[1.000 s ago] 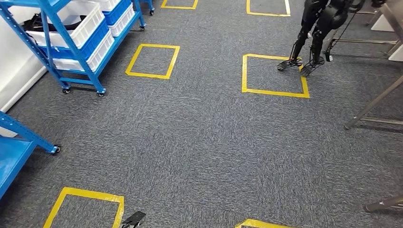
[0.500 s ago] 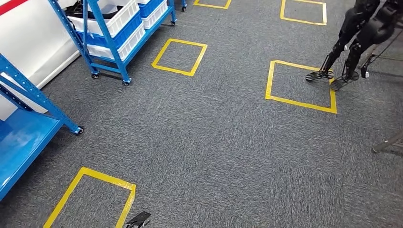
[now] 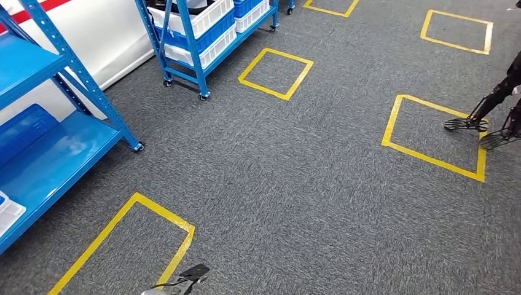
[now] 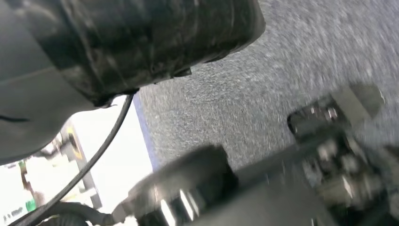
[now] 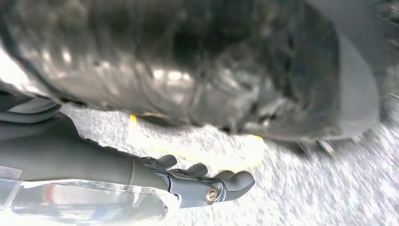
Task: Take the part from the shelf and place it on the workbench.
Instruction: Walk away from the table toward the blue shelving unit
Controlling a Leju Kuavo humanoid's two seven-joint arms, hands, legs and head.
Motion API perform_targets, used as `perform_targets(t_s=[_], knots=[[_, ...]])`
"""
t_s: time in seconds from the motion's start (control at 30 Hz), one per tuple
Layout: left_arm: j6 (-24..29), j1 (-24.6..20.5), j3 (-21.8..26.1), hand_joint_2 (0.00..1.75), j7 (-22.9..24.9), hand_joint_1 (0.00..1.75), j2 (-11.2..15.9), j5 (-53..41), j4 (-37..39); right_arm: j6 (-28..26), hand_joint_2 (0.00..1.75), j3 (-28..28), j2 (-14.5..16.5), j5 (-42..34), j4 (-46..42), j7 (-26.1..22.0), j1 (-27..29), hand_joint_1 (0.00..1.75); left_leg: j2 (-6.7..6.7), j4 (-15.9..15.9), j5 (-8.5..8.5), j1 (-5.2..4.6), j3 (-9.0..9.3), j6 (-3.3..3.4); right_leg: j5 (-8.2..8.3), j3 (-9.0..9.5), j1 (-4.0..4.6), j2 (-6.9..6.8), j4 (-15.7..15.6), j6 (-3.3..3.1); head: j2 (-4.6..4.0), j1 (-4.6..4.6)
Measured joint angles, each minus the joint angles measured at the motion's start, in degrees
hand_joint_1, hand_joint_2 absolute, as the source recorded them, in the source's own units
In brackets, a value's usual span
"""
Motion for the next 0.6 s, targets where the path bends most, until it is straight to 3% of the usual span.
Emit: perform_targets(t_s=[0.07, 0.13, 0.2, 0.23, 0.3, 0.33, 0.4, 0.43, 0.5, 0.57, 0.6], knots=[[-0.35, -0.21, -1.14, 0.00, 0.60, 0.00, -0.57, -0.41, 0.00, -0.26, 0.00, -0.17, 0.83, -0.04, 0.00, 0.58, -1.52, 0.00, 2.45, 2.15, -1.10, -0.15, -1.09, -0.54, 0.22, 0.50, -0.15, -1.47, -0.55, -0.70, 0.00, -0.59], [-0.45, -0.39, -1.74, 0.00, 0.71, 0.00, -1.12, -0.40, 0.00, -0.28, 0.00, -0.25, 1.05, 0.16, -0.01, 0.59, -2.05, 0.00, 5.55, 8.22, -3.87, -0.24, -4.13, -0.90, 0.11, 0.87, 0.00, -3.22, -0.78, -1.11, 0.00, -1.26], [-0.24, -0.48, -2.26, 0.00, 0.26, 0.00, -1.36, -0.05, 0.01, 0.70, 0.00, -0.37, 1.14, 1.27, -0.01, 0.23, -2.26, 0.00, 6.56, 13.73, -5.43, -0.10, -7.13, -1.05, -0.14, 1.00, 0.25, -5.01, -0.76, -1.37, 0.00, -1.34], [0.01, -0.43, -2.50, 0.44, -0.13, 0.00, -1.35, 0.27, 0.02, 1.50, 0.00, -0.40, 1.19, 2.13, 0.03, -0.06, -2.36, 0.00, 6.77, 14.06, -4.85, -0.08, -7.39, -1.01, -0.28, 1.11, 0.35, -5.80, -0.76, -1.43, 0.00, -1.34], [0.63, -0.29, -2.80, 1.31, -0.96, 0.00, -1.19, 1.01, 0.04, 2.83, 0.00, -0.41, 1.30, 3.79, 0.09, -0.38, -2.60, 0.00, 7.58, 8.85, -1.36, -0.25, -4.83, -0.54, -0.63, 1.50, 0.47, -7.16, -0.77, -1.37, 0.00, -1.37], [0.82, -0.25, -2.87, 1.75, -1.32, 0.00, -1.06, 1.48, 0.05, 3.09, 0.00, -0.41, 1.35, 4.30, 0.11, -0.40, -2.73, 0.00, 8.79, 5.19, -0.01, -0.57, -2.96, -0.15, -0.83, 1.73, 0.58, -7.78, -0.80, -1.24, 0.00, -1.34], [0.95, -0.24, -2.92, 1.75, -1.86, 0.00, -0.80, 2.46, 0.07, 3.17, 0.00, -0.41, 1.44, 4.80, 0.11, -0.39, -3.10, 0.00, 10.51, 0.37, 1.16, -1.27, -0.56, 0.66, -1.21, 2.09, 0.80, -8.88, -0.90, -0.76, 0.00, -1.29], [0.87, -0.12, -2.92, 1.75, -2.03, 0.00, -0.66, 2.87, 0.07, 3.14, 0.00, -0.41, 1.50, 4.90, 0.12, -0.45, -3.26, 0.00, 10.69, -0.22, 0.87, -1.55, -0.33, 0.93, -1.35, 2.27, 0.90, -9.42, -1.04, -0.47, 0.00, -1.28], [0.52, 0.47, -2.93, 1.75, -2.09, 0.00, -0.33, 3.29, 0.08, 3.22, 0.00, -0.41, 1.64, 5.10, 0.13, -0.60, -3.51, 0.00, 9.46, -0.71, 0.95, -1.37, -0.05, 1.35, -1.69, 2.79, 0.95, -10.12, -1.30, 0.09, 0.00, -1.23], [0.01, 1.08, -2.96, 1.75, -1.78, 0.00, 0.02, 3.42, 0.11, 3.56, 0.00, -0.40, 1.73, 5.55, 0.13, -0.73, -3.75, 0.00, 8.30, -1.42, 1.10, -0.92, 0.58, 1.79, -3.06, 2.42, 0.90, -8.33, 0.37, 0.57, 0.00, -1.06], [-0.13, 1.24, -2.97, 1.75, -1.61, 0.00, 0.12, 3.46, 0.12, 3.80, 0.00, -0.39, 1.75, 5.84, 0.14, -0.77, -3.85, 0.00, 7.70, -1.66, 1.18, -0.70, 0.82, 2.00, -4.47, 1.28, 0.81, -6.85, 2.91, 0.73, 0.00, -0.92]])
